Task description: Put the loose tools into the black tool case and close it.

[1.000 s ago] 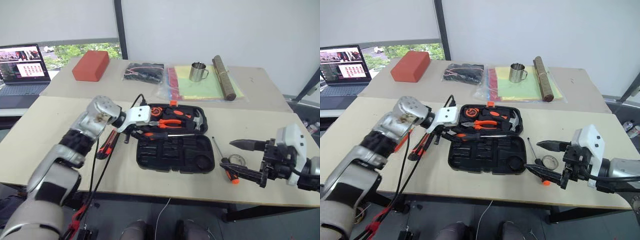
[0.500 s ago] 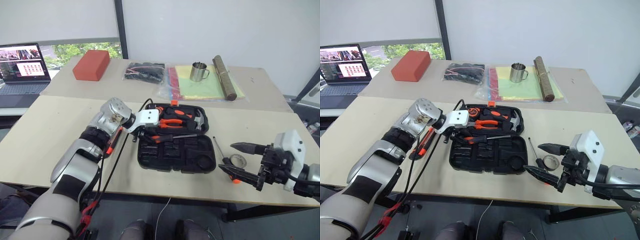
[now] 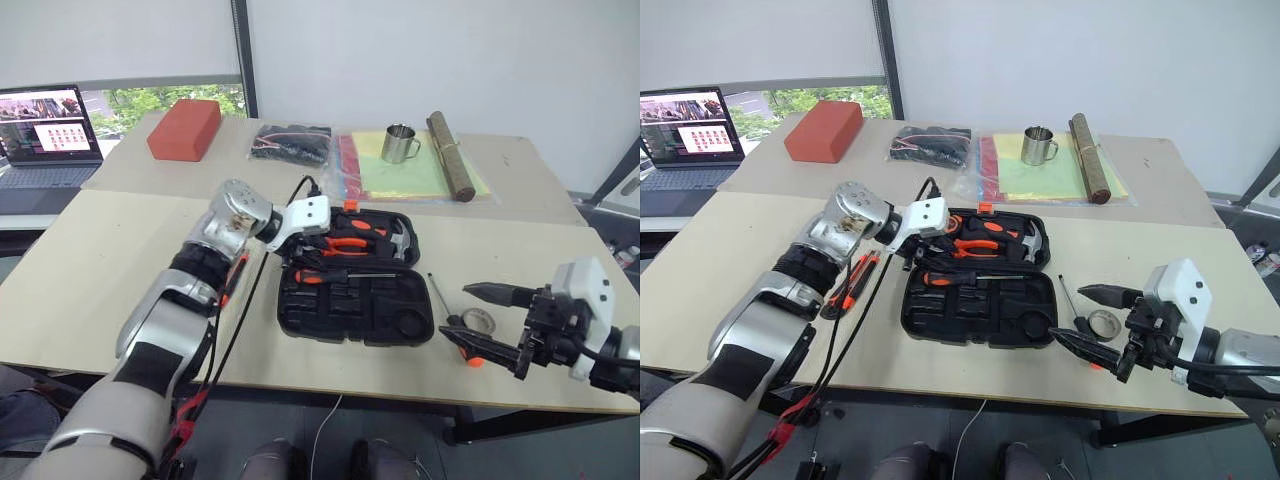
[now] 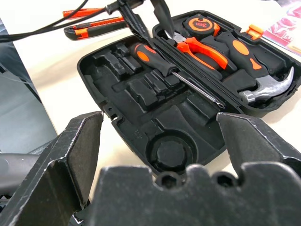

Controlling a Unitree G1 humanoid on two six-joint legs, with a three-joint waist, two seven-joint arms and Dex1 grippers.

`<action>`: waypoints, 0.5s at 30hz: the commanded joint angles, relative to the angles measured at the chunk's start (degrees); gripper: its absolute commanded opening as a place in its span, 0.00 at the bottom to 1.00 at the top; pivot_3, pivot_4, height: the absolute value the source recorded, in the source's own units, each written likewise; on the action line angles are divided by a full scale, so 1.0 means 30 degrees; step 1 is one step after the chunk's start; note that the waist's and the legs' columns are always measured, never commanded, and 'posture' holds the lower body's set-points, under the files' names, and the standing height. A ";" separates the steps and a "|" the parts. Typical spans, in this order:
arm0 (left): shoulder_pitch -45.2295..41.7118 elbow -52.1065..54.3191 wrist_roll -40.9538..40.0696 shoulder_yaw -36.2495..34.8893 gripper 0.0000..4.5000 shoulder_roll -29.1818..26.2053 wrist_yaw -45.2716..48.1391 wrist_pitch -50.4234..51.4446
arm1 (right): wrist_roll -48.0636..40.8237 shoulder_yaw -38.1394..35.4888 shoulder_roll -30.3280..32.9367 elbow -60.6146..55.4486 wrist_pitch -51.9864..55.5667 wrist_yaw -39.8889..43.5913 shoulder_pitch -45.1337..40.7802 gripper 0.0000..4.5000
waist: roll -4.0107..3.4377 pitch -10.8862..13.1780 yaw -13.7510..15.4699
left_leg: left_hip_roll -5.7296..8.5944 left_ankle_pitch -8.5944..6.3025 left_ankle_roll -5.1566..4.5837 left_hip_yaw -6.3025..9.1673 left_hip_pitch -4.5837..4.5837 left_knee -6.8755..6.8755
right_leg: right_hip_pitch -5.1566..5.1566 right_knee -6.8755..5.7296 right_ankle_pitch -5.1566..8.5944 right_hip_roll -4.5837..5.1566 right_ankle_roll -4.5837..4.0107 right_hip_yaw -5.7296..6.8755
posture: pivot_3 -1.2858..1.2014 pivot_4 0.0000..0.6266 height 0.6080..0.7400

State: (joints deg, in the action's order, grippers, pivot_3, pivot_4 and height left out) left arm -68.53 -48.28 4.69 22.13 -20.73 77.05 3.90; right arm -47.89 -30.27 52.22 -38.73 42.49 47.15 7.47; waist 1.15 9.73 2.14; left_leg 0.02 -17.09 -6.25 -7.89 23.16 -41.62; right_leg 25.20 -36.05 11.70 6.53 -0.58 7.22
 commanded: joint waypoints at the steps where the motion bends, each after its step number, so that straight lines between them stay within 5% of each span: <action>1: 0.0187 0.0044 0.0369 0.0021 0.11 0.0544 -0.0335 -0.0115 | 0.0138 -0.0142 -0.0039 0.0016 -0.0536 -0.0137 -0.0301 1.00 | -0.0001 -0.0001 0.0006 | -0.0001 0.0000 0.0000 0.0000 -0.0001 -0.0001 | 0.0000 -0.0004 0.0000 -0.0002 0.0000 0.0001 | 0.52 0.24 0.97; 3: 0.0403 -0.0229 0.1230 0.0673 0.01 0.0800 -0.0953 -0.0565 | 0.0177 -0.0067 -0.0084 0.0050 -0.0542 -0.0193 -0.0376 1.00 | -0.0001 -0.0001 0.0005 | 0.0001 0.0000 0.0001 -0.0002 -0.0001 -0.0005 | -0.0001 -0.0007 0.0000 -0.0003 0.0000 0.0002 | 0.52 0.24 0.97; 9: 0.1628 -0.0392 0.3042 0.2097 0.01 0.0917 -0.1412 -0.2160 | 0.0250 0.0138 -0.0385 0.0032 -0.0490 -0.0574 -0.0404 1.00 | -0.0009 -0.0025 0.0045 | 0.0003 -0.0004 -0.0004 -0.0001 -0.0032 -0.0012 | -0.0034 -0.0007 -0.0006 0.0022 0.0004 -0.0006 | 0.52 0.24 0.97; 12: 0.1211 -0.1315 0.3299 0.1495 0.01 0.1126 -0.3215 -0.2034 | 0.0293 -0.0162 -0.0635 -0.0172 -0.0443 -0.0852 0.0031 1.00 | -0.0015 -0.0067 0.0096 | 0.0003 -0.0013 -0.0014 0.0011 -0.0098 -0.0012 | -0.0093 -0.0004 -0.0006 0.0076 0.0005 -0.0011 | 0.52 0.24 0.97; 15: 0.1140 -0.0166 0.1431 -0.0080 0.01 0.0763 -0.1886 -0.1404 | 0.0198 -0.0809 -0.0845 -0.0488 -0.0237 -0.1337 0.0593 1.00 | -0.0014 -0.0085 0.0085 | 0.0005 -0.0032 -0.0044 0.0016 -0.0111 -0.0016 | -0.0113 -0.0003 -0.0020 0.0115 0.0031 -0.0003 | 0.52 0.24 0.97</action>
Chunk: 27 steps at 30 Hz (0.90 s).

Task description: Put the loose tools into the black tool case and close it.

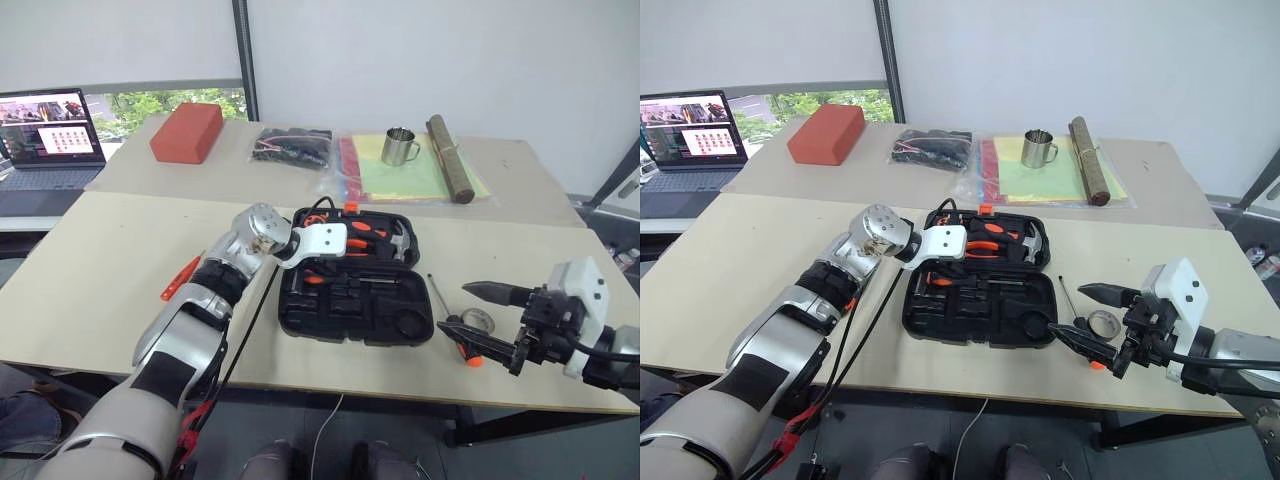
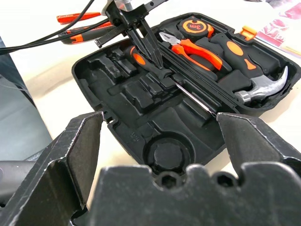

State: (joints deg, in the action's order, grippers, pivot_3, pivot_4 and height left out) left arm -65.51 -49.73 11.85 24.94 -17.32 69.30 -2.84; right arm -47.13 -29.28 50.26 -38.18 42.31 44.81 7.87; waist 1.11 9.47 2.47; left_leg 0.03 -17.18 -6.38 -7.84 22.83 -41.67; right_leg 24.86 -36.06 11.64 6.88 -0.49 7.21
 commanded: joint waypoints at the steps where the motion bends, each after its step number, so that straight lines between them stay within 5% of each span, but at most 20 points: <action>1: 0.0248 0.1060 -0.2030 -0.1823 0.01 -0.0557 0.1487 0.1406 | 0.0028 -0.1426 -0.0259 -0.0782 -0.0020 -0.0791 0.0795 1.00 | -0.0002 0.0000 -0.0053 | 0.0002 -0.0004 -0.0006 -0.0008 0.0013 -0.0003 | 0.0018 0.0000 -0.0008 0.0009 0.0009 -0.0003 | 0.52 0.24 0.97; 4: 0.1124 0.4110 -0.5114 -0.3905 0.16 -0.1625 0.3967 0.3369 | 0.0602 -0.2154 -0.0504 -0.1065 0.0700 -0.1772 0.2409 1.00 | -0.0005 0.0000 -0.0157 | 0.0001 -0.0002 -0.0004 -0.0017 0.0065 -0.0010 | 0.0088 -0.0014 -0.0032 0.0008 -0.0005 -0.0007 | 0.52 0.24 0.97; 8: 0.2946 0.8300 -0.7884 -0.5431 0.49 -0.3674 0.5907 0.6812 | 0.1721 -0.2221 -0.1796 -0.1788 0.1305 -0.3881 0.4673 1.00 | -0.0020 -0.0008 -0.0362 | -0.0011 0.0017 0.0030 -0.0012 0.0078 -0.0012 | 0.0111 -0.0041 -0.0017 -0.0031 -0.0041 0.0003 | 0.52 0.24 0.97; 14: 0.5323 1.3682 -1.1575 -0.5757 0.96 -0.6274 0.7717 1.0363 | 0.3627 0.0317 -0.4855 -0.1815 0.1881 -0.8076 0.4986 1.00 | -0.0056 -0.0018 -0.0586 | 0.0003 0.0003 0.0059 -0.0011 0.0002 0.0005 | 0.0022 -0.0011 0.0090 -0.0110 0.0117 -0.0018 | 0.52 0.24 0.97; 22: 0.5186 1.4980 -1.1834 -0.5286 0.99 -0.6839 0.7431 1.0963 | 0.5961 0.4460 -0.7455 0.0355 0.0894 -0.9958 0.3153 1.00 | -0.0145 -0.0055 -0.0684 | 0.0004 -0.0053 0.0242 -0.0047 -0.0033 0.0004 | 0.0033 -0.0048 0.0090 -0.0128 0.0118 -0.0087 | 0.52 0.24 0.97; 27: 0.5277 1.5005 -1.1643 -0.5090 1.00 -0.7042 0.7438 1.0598 | 0.7564 0.5364 -0.8436 0.1812 -0.0781 -1.0327 0.2324 0.70 | -0.0168 -0.0068 -0.0752 | 0.0005 -0.0043 0.0240 -0.0070 -0.0034 0.0008 | 0.0046 -0.0065 0.0104 -0.0190 0.0098 -0.0088 | 0.52 0.24 0.97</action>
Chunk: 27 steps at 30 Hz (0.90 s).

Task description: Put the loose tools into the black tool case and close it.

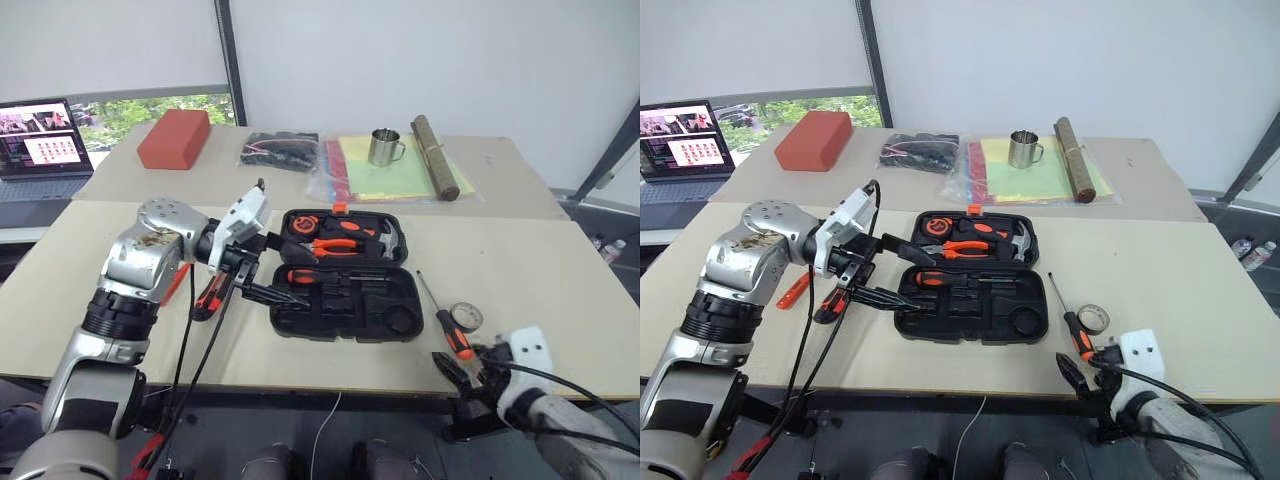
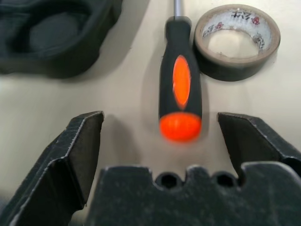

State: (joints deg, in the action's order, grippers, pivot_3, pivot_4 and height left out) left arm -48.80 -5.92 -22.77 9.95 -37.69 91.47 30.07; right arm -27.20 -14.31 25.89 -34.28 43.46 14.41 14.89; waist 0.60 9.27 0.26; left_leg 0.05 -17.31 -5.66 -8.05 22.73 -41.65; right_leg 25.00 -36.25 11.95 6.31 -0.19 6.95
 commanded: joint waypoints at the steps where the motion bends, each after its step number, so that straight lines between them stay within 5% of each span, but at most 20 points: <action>1: -0.0241 0.0431 -0.0109 -0.0089 1.00 -0.0316 0.0075 -0.0404 | 0.1154 0.0514 -0.0414 0.0605 -0.1439 -0.0173 0.0017 0.61 | 0.0000 0.0000 -0.0035 | -0.0002 0.0003 -0.0003 0.0002 -0.0001 0.0001 | 0.0000 0.0003 0.0003 -0.0008 -0.0004 0.0004 | 0.52 0.24 0.97; 6: 0.0031 0.0729 -0.0369 -0.0296 1.00 -0.0866 0.0211 -0.0071 | 0.0833 -0.0160 -0.0846 -0.0893 -0.2364 0.0294 0.0830 0.24 | -0.0012 -0.0007 -0.0139 | -0.0002 0.0019 0.0023 -0.0001 -0.0006 0.0040 | 0.0007 0.0003 0.0017 -0.0027 -0.0024 0.0005 | 0.52 0.24 0.97; 10: 0.0575 0.1195 -0.0715 -0.0603 1.00 -0.1681 0.0333 0.0217 | -0.2384 -0.3337 -0.0068 -0.3259 -0.1516 0.1145 0.0690 0.21 | -0.0085 0.0001 -0.0207 | 0.0005 0.0031 0.0029 -0.0027 -0.0039 0.0106 | 0.0017 0.0010 0.0021 -0.0026 -0.0033 0.0002 | 0.52 0.24 0.97; 14: 0.1488 0.1685 -0.1227 -0.0664 1.00 -0.3155 0.0343 0.0190 | -0.5798 -0.4912 0.3591 -0.3196 -0.0738 0.4604 -0.1282 0.21 | -0.0085 0.0003 -0.0340 | 0.0004 0.0082 -0.0050 -0.0066 -0.0118 0.0165 | -0.0009 0.0023 0.0021 -0.0026 -0.0033 -0.0011 | 0.52 0.24 0.97; 18: 0.2219 0.2041 -0.1684 -0.0810 1.00 -0.4157 0.0343 0.0265 | -0.4934 -0.2134 0.7480 -0.0446 -0.1819 0.9192 -0.4740 0.21 | -0.0081 0.0007 -0.0400 | -0.0024 0.0104 -0.0037 -0.0087 -0.0198 0.0237 | -0.0038 0.0049 0.0039 0.0032 -0.0069 -0.0114 | 0.52 0.24 0.97; 20: 0.2563 0.2227 -0.1684 -0.1019 1.00 -0.4354 0.0299 0.0260 | -0.2326 0.1283 0.8766 0.2450 -0.3961 1.1907 -0.7866 0.21 | -0.0070 0.0011 -0.0326 | -0.0037 0.0126 -0.0057 -0.0083 -0.0190 0.0251 | -0.0022 0.0045 0.0049 0.0034 -0.0088 -0.0115 | 0.52 0.24 0.97; 23: 0.2882 0.2506 -0.1779 -0.1292 1.00 -0.4464 -0.0045 0.0381 | 0.1440 0.5738 0.8652 0.7324 -0.7992 1.5432 -1.2112 0.21 | -0.0063 0.0017 -0.0301 | -0.0019 0.0131 -0.0067 -0.0096 -0.0147 0.0234 | 0.0015 0.0024 0.0044 0.0032 -0.0104 -0.0107 | 0.52 0.24 0.97; 27: 0.3161 0.2895 -0.1810 -0.1662 1.00 -0.4505 -0.0772 0.0569 | 0.4526 0.8697 0.7004 1.2860 -1.2172 1.7589 -1.5952 0.21 | -0.0052 0.0023 -0.0165 | 0.0006 0.0135 -0.0082 -0.0095 -0.0098 0.0229 | 0.0031 0.0019 0.0017 -0.0004 -0.0147 -0.0048 | 0.52 0.24 0.97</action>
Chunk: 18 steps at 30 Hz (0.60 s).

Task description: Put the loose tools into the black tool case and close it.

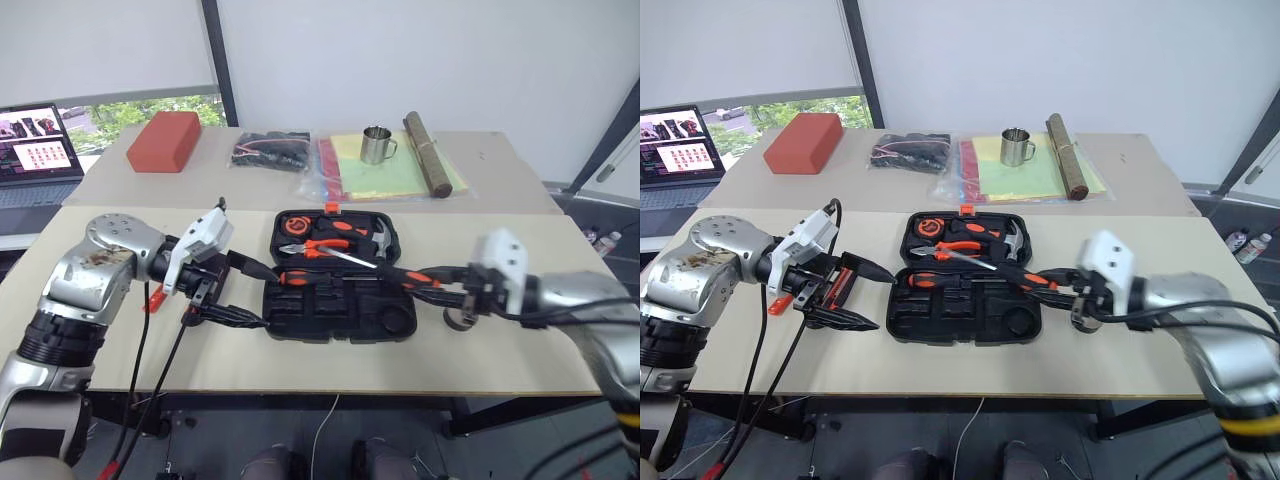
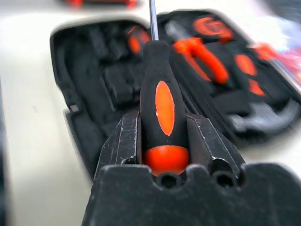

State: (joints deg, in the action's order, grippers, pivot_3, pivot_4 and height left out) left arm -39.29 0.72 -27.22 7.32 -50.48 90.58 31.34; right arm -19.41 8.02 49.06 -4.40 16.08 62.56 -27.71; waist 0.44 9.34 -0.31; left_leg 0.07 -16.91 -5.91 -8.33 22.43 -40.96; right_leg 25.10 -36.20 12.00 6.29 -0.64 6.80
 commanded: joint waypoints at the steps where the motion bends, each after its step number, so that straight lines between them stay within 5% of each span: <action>1: 0.0081 0.0775 -0.0257 -0.0864 1.00 -0.0299 -0.0661 0.0091 | 0.2319 0.1630 -0.1096 0.3901 -0.3783 0.1998 -0.2429 0.21 | 0.0002 0.0002 0.0027 | 0.0004 -0.0001 -0.0003 -0.0002 0.0017 -0.0004 | 0.0007 0.0004 -0.0018 0.0002 -0.0029 0.0020 | 0.52 0.24 0.97; 12: 0.0684 0.1592 -0.0577 -0.1527 1.00 -0.0710 -0.1686 0.0643 | 0.5399 0.2893 -0.3359 0.9615 -0.5992 0.2469 -0.5043 0.21 | -0.0005 0.0006 -0.0154 | 0.0000 0.0006 0.0010 0.0034 0.0090 -0.0009 | 0.0012 0.0011 -0.0017 0.0011 -0.0025 0.0128 | 0.52 0.24 0.97; 14: 0.0696 0.1643 -0.0593 -0.1529 1.00 -0.0710 -0.1745 0.0709 | 0.5199 0.2684 -0.3446 0.9544 -0.5887 0.2788 -0.5091 0.44 | -0.0005 0.0006 -0.0136 | 0.0000 0.0017 0.0028 0.0037 0.0070 -0.0010 | -0.0004 0.0002 -0.0018 0.0019 -0.0025 0.0111 | 0.52 0.24 0.97; 18: 0.0467 0.1333 -0.0526 -0.1342 1.00 -0.0640 -0.1797 0.0586 | 0.4284 0.1842 -0.3725 0.8644 -0.4461 0.2766 -0.5154 0.71 | -0.0006 0.0006 -0.0171 | -0.0004 0.0018 0.0031 0.0043 0.0035 -0.0005 | -0.0024 -0.0005 -0.0019 0.0035 -0.0031 0.0103 | 0.52 0.24 0.97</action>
State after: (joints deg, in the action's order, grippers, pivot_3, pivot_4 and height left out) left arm -37.14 4.05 -28.35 4.58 -51.87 85.42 33.33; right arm -5.11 15.30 38.01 23.94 1.55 70.72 -42.52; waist 0.42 9.35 -0.83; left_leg 0.05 -16.86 -5.81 -8.21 22.54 -40.97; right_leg 25.04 -36.22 11.94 6.39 -0.73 7.11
